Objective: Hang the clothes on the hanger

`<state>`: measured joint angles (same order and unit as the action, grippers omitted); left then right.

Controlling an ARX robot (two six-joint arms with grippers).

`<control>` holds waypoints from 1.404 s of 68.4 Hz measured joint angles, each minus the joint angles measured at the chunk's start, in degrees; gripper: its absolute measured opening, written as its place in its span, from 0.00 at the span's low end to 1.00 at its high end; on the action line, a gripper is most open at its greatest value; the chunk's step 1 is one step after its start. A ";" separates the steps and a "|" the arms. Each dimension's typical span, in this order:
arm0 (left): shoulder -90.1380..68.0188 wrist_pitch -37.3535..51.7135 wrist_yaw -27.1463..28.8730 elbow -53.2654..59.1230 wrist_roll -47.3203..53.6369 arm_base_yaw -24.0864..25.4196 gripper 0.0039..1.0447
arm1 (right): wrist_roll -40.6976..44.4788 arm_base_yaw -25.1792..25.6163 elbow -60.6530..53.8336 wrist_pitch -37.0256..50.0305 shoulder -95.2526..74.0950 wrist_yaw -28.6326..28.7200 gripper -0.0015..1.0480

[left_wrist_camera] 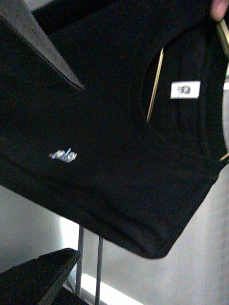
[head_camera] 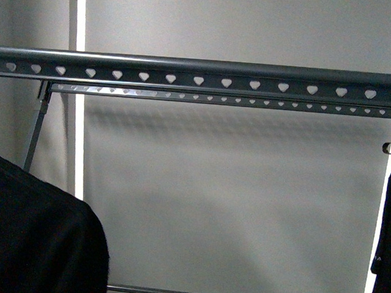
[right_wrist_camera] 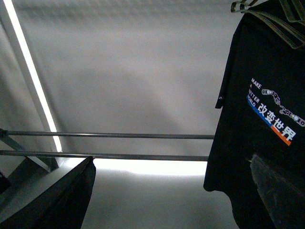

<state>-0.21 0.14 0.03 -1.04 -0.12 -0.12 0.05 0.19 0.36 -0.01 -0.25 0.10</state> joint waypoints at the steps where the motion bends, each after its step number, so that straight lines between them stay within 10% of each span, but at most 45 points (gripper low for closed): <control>1: 0.00 0.00 0.00 0.00 0.00 0.00 0.94 | 0.00 0.00 0.00 0.00 0.00 0.00 0.93; 21: -0.07 -0.09 -0.39 -0.04 0.02 0.09 0.94 | 0.00 -0.02 0.00 0.00 0.00 0.00 0.93; 27: -8.52 -4.44 -12.13 -3.17 -2.27 1.33 0.94 | 0.00 0.00 0.00 0.00 0.00 0.17 0.93; 38: -42.32 3.65 14.34 -24.57 -26.97 -6.32 0.94 | 0.00 -0.02 0.00 0.00 0.00 0.11 0.93; 45: -55.58 3.21 20.59 -33.94 -37.83 -7.37 0.94 | 0.00 -0.02 0.00 0.00 0.00 0.13 0.93; 83: -87.60 1.81 32.33 -61.59 -58.93 -5.11 0.94 | 0.00 -0.02 0.00 0.00 0.00 0.13 0.93; 96: -92.50 -0.17 33.20 -65.20 -58.36 -3.52 0.66 | 0.00 -0.02 0.00 0.00 0.00 0.13 0.93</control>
<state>-92.71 -0.03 33.23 -66.24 -58.48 -3.64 0.05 0.16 0.36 -0.01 -0.25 0.23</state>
